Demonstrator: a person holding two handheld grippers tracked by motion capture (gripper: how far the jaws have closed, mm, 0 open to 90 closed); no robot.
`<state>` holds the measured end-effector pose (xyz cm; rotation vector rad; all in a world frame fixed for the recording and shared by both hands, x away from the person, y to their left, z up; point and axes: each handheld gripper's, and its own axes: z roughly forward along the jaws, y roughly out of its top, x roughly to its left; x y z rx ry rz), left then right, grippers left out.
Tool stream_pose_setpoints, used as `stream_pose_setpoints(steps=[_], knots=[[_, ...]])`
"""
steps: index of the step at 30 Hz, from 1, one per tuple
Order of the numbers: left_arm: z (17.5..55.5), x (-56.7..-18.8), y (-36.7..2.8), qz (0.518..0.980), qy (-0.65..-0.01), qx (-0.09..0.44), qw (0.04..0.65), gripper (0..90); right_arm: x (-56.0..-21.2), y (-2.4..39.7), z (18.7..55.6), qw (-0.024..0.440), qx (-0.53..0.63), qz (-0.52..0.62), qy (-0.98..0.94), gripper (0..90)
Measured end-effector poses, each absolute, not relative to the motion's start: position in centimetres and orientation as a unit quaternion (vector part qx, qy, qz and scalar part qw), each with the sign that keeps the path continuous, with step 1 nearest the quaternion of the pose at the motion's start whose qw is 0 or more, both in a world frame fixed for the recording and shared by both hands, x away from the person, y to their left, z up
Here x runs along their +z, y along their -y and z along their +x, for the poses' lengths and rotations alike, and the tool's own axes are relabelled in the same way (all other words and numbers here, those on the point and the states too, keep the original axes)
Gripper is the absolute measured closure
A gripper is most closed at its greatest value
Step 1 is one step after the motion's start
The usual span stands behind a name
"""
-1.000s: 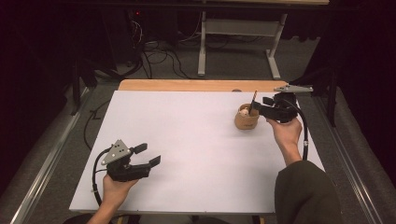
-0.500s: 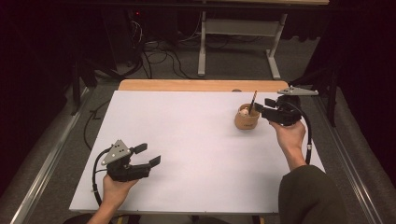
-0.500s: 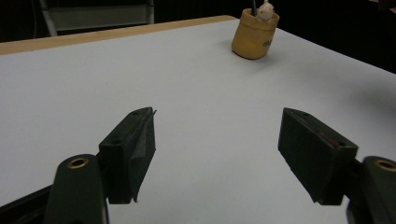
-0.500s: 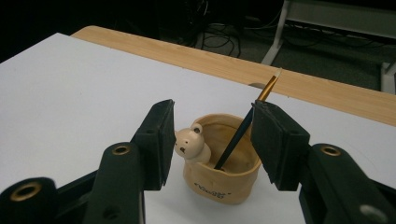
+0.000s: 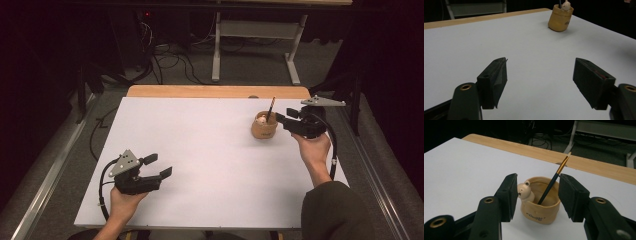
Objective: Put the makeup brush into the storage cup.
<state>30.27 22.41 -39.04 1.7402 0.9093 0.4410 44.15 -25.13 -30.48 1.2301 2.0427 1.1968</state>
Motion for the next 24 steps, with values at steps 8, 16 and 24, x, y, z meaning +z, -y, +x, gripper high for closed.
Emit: stream_pose_setpoints(steps=[8,16,24], knots=[[30.3,-39.0,-22.4,0.731,-0.382,0.185,0.535,27.8,-30.5,25.4,43.5,0.232,0.437,0.448,-0.744,52.0],[30.3,-39.0,-22.4,0.731,-0.382,0.184,0.534,27.9,-30.8,25.9,42.9,0.233,0.442,0.445,-0.744,52.0],[30.3,-39.1,-22.3,0.731,-0.382,0.184,0.534,28.0,-30.9,26.3,42.2,0.23,0.442,0.448,-0.742,52.0]])
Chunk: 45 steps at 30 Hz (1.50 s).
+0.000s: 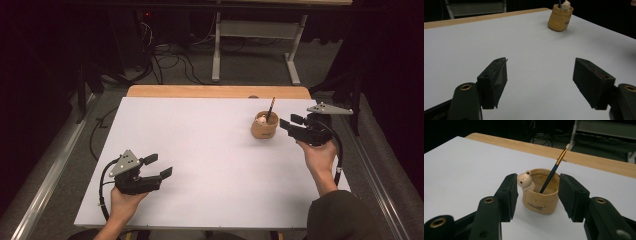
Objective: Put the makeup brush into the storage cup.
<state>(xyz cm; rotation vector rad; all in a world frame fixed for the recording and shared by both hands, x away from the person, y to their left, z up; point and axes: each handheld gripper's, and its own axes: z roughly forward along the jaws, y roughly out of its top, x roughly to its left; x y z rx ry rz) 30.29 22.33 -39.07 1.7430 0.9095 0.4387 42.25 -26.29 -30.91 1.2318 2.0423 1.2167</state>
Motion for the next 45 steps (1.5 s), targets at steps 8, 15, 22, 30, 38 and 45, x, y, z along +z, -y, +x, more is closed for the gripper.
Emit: stream_pose_setpoints(steps=[8,15,22,30,38,45], knots=[[30.3,-39.1,-22.3,0.731,-0.382,0.184,0.534,28.0,-30.9,26.6,41.6,0.231,0.447,0.445,-0.741,52.0],[30.3,-39.1,-22.3,0.731,-0.382,0.184,0.534,28.0,-31.0,26.8,41.1,0.228,0.449,0.445,-0.74,52.0],[30.3,-39.1,-22.4,0.73,-0.383,0.181,0.536,28.0,-31.2,27.1,40.7,0.225,0.452,0.447,-0.738,52.0],[30.3,-39.1,-22.3,0.732,-0.381,0.182,0.535,28.1,-31.3,27.3,40.2,0.223,0.456,0.445,-0.737,51.9],[30.3,-39.1,-22.3,0.732,-0.382,0.181,0.535,28.2,-31.4,27.5,39.7,0.223,0.459,0.442,-0.738,51.8],[30.3,-39.1,-22.3,0.732,-0.381,0.181,0.535,28.3,-31.6,27.6,39.1,0.217,0.464,0.445,-0.735,51.8]])
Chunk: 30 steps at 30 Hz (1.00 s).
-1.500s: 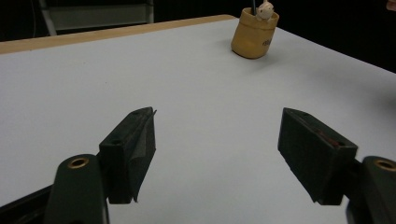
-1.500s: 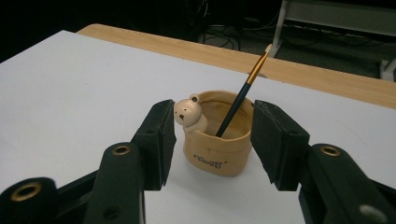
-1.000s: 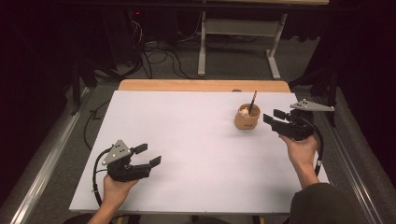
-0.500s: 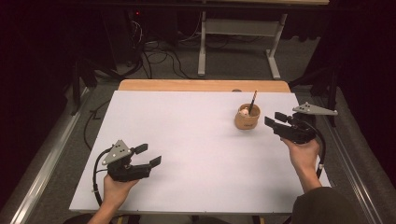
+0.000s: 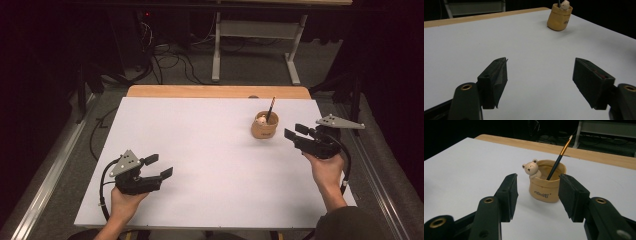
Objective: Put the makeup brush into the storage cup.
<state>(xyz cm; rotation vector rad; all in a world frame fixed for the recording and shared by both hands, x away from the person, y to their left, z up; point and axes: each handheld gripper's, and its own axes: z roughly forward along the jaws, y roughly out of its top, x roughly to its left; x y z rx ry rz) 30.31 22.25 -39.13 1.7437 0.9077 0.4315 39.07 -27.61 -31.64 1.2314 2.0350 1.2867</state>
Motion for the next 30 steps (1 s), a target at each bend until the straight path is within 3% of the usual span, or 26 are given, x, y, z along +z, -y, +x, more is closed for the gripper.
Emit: stream_pose_setpoints(steps=[30], knots=[[30.3,-39.1,-22.2,0.733,-0.38,0.18,0.535,28.3,-32.1,26.8,37.1,0.204,0.483,0.422,-0.74,51.0]])
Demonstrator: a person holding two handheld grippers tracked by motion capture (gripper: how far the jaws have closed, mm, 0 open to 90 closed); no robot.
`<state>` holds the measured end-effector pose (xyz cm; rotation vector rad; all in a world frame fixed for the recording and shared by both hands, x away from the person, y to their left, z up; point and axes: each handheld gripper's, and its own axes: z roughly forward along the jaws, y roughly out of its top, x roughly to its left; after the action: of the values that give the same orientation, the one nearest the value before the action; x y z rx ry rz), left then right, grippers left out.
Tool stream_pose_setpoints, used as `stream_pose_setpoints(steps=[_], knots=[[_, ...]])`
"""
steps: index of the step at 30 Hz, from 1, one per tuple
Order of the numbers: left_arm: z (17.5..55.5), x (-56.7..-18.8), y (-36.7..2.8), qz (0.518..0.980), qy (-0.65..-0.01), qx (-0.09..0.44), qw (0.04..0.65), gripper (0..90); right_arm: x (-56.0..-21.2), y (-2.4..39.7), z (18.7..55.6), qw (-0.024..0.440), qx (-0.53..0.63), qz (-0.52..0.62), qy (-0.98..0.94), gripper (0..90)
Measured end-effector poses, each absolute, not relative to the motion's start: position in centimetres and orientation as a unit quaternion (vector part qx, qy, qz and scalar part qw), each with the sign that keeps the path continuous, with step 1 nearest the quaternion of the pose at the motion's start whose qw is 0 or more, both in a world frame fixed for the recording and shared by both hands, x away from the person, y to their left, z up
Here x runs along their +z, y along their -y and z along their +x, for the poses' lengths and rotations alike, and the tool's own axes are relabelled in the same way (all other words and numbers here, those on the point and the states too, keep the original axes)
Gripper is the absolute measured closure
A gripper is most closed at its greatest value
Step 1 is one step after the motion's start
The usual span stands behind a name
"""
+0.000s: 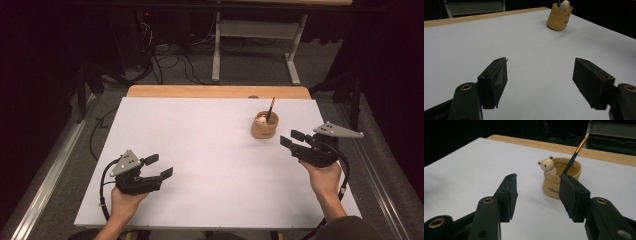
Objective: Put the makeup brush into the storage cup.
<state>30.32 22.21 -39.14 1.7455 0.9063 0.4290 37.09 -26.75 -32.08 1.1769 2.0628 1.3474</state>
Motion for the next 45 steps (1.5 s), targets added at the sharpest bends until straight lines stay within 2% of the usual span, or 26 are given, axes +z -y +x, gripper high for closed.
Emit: stream_pose_setpoints(steps=[45], knots=[[30.3,-39.2,-22.2,0.734,-0.38,0.18,0.534,28.4,-33.5,26.2,33.9,0.191,0.501,0.404,-0.741,48.0]])
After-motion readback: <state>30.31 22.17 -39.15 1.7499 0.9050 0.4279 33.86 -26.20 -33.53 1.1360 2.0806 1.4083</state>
